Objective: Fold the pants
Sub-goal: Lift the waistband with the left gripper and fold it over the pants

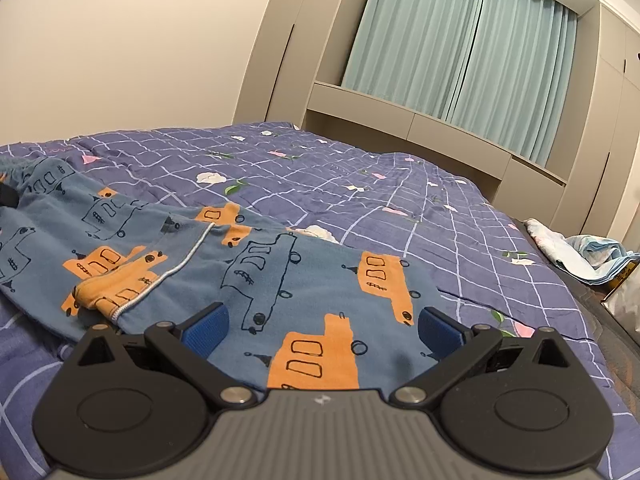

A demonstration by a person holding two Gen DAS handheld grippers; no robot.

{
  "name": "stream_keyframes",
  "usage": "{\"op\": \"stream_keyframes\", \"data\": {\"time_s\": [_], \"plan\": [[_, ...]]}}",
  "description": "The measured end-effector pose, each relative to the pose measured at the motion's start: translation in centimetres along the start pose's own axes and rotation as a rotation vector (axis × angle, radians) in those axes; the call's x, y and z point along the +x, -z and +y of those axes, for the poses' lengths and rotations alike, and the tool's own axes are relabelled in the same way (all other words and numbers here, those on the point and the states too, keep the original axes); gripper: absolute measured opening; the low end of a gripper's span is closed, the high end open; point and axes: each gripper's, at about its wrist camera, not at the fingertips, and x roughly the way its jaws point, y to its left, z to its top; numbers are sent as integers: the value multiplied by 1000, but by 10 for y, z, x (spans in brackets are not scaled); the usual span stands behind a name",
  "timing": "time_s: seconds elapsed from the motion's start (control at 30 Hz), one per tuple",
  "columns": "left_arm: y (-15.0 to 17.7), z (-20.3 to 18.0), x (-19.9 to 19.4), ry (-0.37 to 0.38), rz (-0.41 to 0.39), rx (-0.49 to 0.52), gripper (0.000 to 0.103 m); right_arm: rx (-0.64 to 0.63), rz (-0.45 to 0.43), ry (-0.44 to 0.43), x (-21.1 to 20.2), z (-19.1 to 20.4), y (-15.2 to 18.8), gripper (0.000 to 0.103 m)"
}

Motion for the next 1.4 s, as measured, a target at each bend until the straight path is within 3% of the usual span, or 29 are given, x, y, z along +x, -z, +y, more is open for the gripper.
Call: {"op": "stream_keyframes", "data": {"time_s": [0.27, 0.6, 0.87, 1.07, 1.2, 1.4], "plan": [[-13, -47, -30, 107, -103, 161, 15, 8, -32, 3, -8, -3, -3, 103], [-11, -151, -51, 342, -147, 438, 15, -3, -66, 110, -26, -31, -8, 103], [15, -234, -36, 480, -68, 663, 15, 104, -40, 196, -43, -79, 13, 103], [58, -277, -18, 551, 27, 838, 15, 129, -5, 243, -49, -95, 23, 103], [80, -287, 1, 560, 88, 888, 16, 159, 42, 290, -48, -107, 32, 103], [93, -288, 29, 568, 184, 868, 24, 229, 81, 304, -47, -120, 43, 103]]}}
